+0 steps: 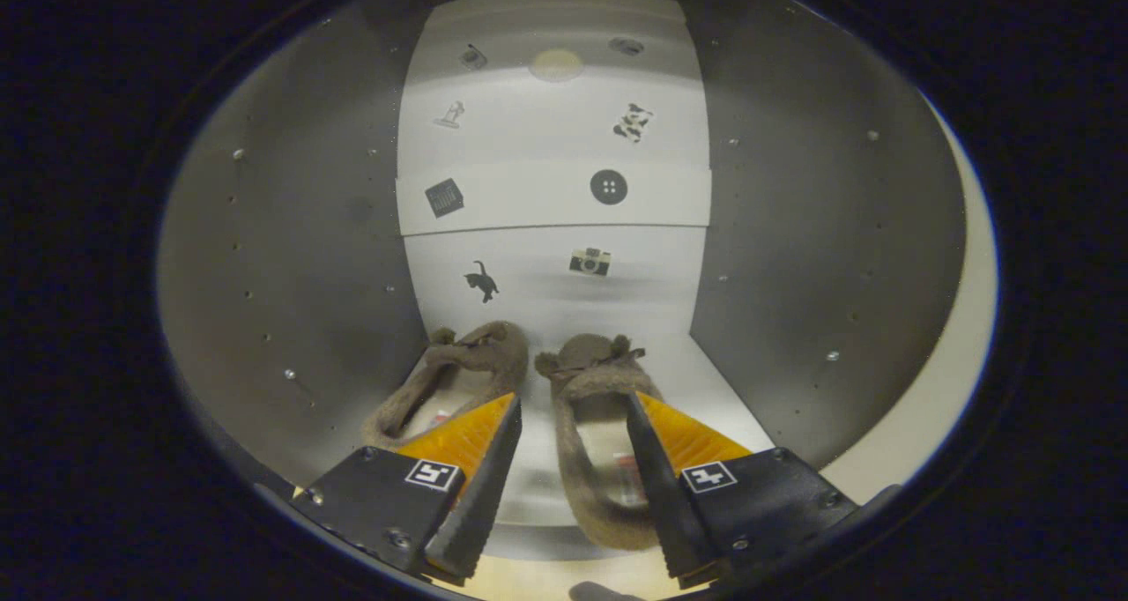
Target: Open the shoe cabinet door, grab the shoes and put them into the shoe cabinet, then close the shoe cabinet door.
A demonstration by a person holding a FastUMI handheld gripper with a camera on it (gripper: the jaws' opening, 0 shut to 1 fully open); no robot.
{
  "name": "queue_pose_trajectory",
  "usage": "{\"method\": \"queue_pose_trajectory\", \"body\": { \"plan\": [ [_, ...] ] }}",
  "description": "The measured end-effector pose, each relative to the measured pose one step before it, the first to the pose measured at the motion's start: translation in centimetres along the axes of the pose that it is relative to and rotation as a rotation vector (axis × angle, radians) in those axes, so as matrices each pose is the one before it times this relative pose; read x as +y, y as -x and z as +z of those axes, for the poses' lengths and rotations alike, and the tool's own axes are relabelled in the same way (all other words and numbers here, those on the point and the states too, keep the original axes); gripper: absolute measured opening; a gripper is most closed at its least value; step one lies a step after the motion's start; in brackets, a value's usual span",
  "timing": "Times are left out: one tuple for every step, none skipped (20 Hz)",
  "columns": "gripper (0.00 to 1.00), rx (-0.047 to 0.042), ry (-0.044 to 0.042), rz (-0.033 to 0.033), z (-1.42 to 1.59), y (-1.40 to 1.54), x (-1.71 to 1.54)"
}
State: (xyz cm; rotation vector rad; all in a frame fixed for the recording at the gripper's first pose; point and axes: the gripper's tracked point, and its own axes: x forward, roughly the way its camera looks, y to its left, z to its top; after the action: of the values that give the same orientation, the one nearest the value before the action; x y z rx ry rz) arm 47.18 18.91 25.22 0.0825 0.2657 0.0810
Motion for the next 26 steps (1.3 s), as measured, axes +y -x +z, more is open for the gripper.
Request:
{"method": "queue_pose_trajectory", "body": {
  "plan": [
    [0.78, -0.02410, 0.00501, -0.00013, 0.244, 1.355, -0.149],
    [0.78, -0.03055, 0.01084, -0.01409, 0.360, 1.751, -0.510],
    [0.78, -0.02506, 0.00058, -0.00153, 0.176, 1.746, -0.191],
    [0.80, -0.01589, -0.00369, 0.00590, 0.093, 1.788, -0.063],
    [0.83, -0.01990, -0.00730, 0.00520, 0.177, 2.057, -0.123],
    [0.86, -0.01390, -0.00270, 0.00289, 0.172, 1.954, -0.310],
    [0.90, -0.01370, 0.00274, -0.00368, -0.003, 1.915, -0.391],
    [0.98, -0.01443, -0.00062, 0.00086, -0.008, 1.900, -0.276],
    [0.99, -0.01060, 0.00114, -0.00473, 0.062, 1.934, -0.383],
    [0.99, -0.00912, 0.00076, -0.00210, -0.114, 2.074, -0.343],
    [0.99, -0.01419, -0.00645, 0.00881, 0.020, 2.106, -0.040],
    [0.99, -0.01298, -0.00375, 0.01732, -0.041, 2.174, 0.109],
    [0.99, -0.00725, 0.00777, 0.00753, -0.311, 2.166, -0.056],
    [0.99, -0.00571, 0.01171, -0.00598, -0.287, 2.220, -0.464],
    [0.99, -0.00600, 0.00822, -0.00234, -0.227, 2.192, -0.407],
    [0.99, -0.00648, 0.00069, 0.00460, -0.208, 2.230, -0.215],
    [0.99, -0.00155, -0.00420, 0.00219, -0.347, 2.125, -0.395],
    [0.99, -0.00272, -0.00340, 0.00247, -0.223, 2.174, -0.626],
    [0.99, 0.00116, 0.00012, -0.00522, -0.224, 2.036, -0.847],
    [0.99, -0.00511, -0.00206, -0.01136, -0.060, 1.900, -1.126],
    [0.99, -0.00403, -0.00367, -0.01727, 0.009, 1.436, -1.298],
    [0.99, -0.00263, -0.00369, -0.02024, 0.039, 1.506, -1.590],
    [0.99, -0.00378, -0.00048, -0.02091, -0.110, 1.486, -1.616],
    [0.99, -0.00540, 0.00135, -0.02891, 0.120, 1.215, -1.872],
    [0.99, -0.00691, -0.00196, -0.02453, -0.014, 0.950, -1.767],
    [0.99, -0.00613, -0.00199, -0.01890, 0.119, 0.759, -1.651]
  ]
}}
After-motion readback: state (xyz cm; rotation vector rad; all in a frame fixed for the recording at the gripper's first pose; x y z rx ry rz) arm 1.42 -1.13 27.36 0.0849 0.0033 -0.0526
